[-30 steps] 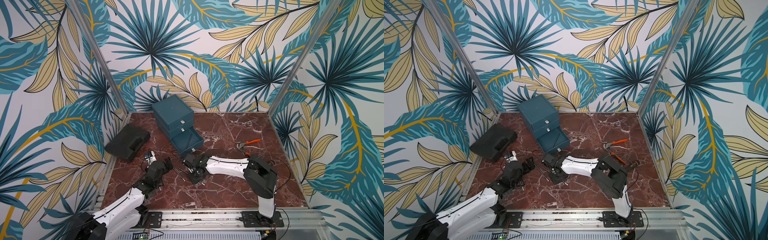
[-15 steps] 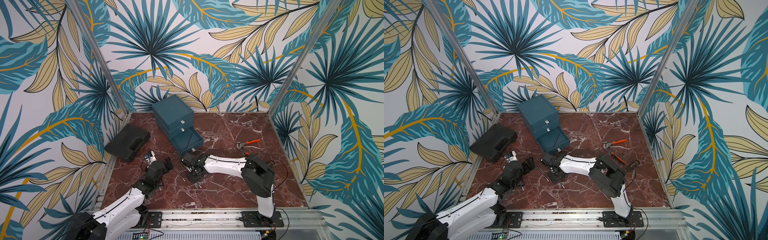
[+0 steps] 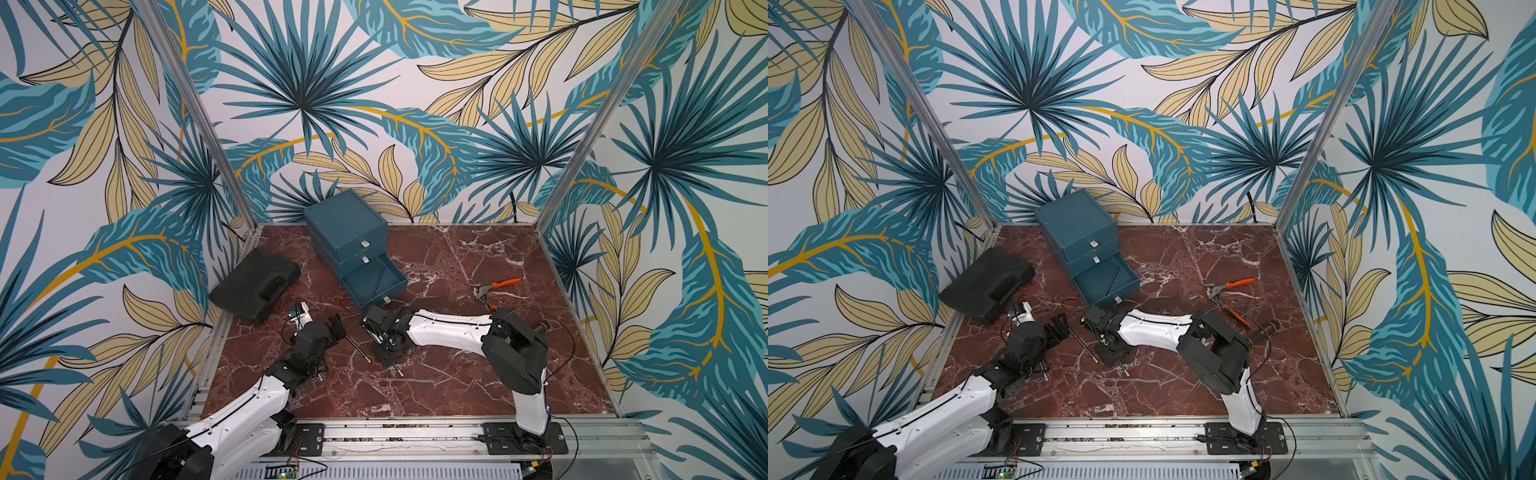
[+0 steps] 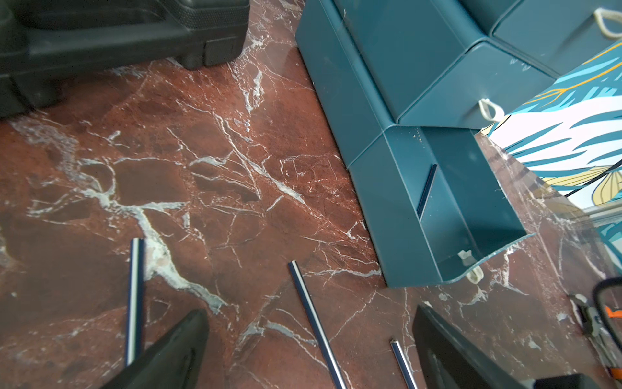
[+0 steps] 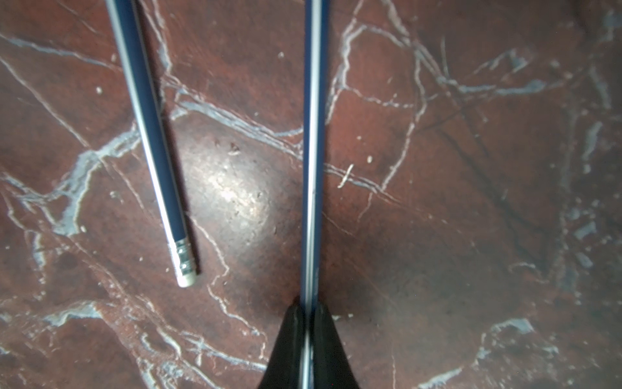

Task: Please place the pencils in the drawer according to their color
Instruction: Pick up the pencil from the center of the board.

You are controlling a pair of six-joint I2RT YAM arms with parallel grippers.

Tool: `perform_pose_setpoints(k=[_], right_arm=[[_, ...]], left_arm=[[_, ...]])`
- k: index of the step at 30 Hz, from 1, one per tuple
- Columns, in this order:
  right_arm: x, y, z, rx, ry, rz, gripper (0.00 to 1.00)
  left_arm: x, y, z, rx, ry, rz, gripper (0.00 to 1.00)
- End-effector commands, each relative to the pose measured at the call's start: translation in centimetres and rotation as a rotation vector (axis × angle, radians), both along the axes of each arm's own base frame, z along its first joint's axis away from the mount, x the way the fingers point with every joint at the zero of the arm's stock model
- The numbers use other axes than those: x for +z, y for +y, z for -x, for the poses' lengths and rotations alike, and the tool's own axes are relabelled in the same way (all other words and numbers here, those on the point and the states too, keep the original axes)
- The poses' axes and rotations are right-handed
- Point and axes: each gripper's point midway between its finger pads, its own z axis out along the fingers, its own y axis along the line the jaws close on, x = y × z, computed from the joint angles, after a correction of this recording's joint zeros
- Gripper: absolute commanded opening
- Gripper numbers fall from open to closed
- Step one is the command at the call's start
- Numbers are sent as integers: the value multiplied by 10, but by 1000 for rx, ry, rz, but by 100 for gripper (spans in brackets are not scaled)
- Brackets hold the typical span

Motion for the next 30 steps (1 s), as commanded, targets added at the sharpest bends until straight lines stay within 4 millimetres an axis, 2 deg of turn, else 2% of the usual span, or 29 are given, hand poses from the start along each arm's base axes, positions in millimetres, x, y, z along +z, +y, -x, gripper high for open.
perform_pose_setpoints(k=[1,7,18,23,30], right_arm=[[-29,-14,16,3,77,79,0],[-10,-5,13,-20,54,25,0],[54,5,-2,-39,-68,-98,0],[85,1,-11,-68,-149,-138,0],[125,-8,-34,-177,-298,-167,0]], left_arm=[[-2,5,0,32,-14,19,100],[-3,2,-3,29,-6,29,100],[-6,2,-4,46,-6,46,100],[-5,1,-5,43,-11,52,100],[-4,0,-7,38,-16,50,100]])
